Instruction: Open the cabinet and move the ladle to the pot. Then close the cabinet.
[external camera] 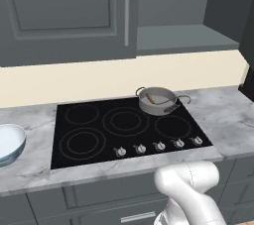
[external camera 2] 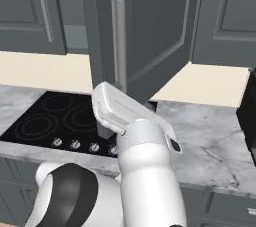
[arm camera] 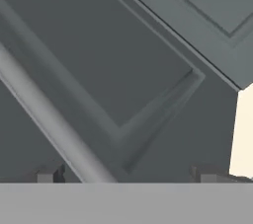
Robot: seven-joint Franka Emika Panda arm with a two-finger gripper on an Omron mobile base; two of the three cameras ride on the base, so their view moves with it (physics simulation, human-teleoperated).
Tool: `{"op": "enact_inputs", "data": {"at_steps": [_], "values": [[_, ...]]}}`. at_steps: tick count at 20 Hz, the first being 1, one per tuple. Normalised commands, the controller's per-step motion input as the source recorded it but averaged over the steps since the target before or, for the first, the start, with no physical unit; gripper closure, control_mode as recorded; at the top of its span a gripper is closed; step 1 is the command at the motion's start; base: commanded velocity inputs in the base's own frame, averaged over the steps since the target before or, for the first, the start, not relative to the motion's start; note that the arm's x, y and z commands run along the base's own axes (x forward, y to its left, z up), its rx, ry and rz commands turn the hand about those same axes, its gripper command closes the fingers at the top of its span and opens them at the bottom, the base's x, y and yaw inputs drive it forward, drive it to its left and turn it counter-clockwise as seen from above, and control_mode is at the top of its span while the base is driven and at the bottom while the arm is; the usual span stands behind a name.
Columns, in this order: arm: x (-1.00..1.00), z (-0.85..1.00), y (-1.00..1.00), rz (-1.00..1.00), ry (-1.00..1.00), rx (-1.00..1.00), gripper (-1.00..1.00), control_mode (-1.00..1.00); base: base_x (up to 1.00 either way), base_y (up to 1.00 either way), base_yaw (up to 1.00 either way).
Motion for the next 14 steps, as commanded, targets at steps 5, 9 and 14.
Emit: {"op": "enact_inputs", "data": {"at_steps": [5,9,14], "values": [[0.3,-0.05,0.0,0.13,0.0,0.11,-1.0,-1.0,0.0,0.0,0.0],[0.34,-0.01,0.0,0.13,0.0,0.08,-1.0,-1.0,0.0,0.0,0.0],[0.39,-0.01,0.13,0.12,0.0,0.05,-1.0,-1.0,0.0,0.0,0.0]]}}
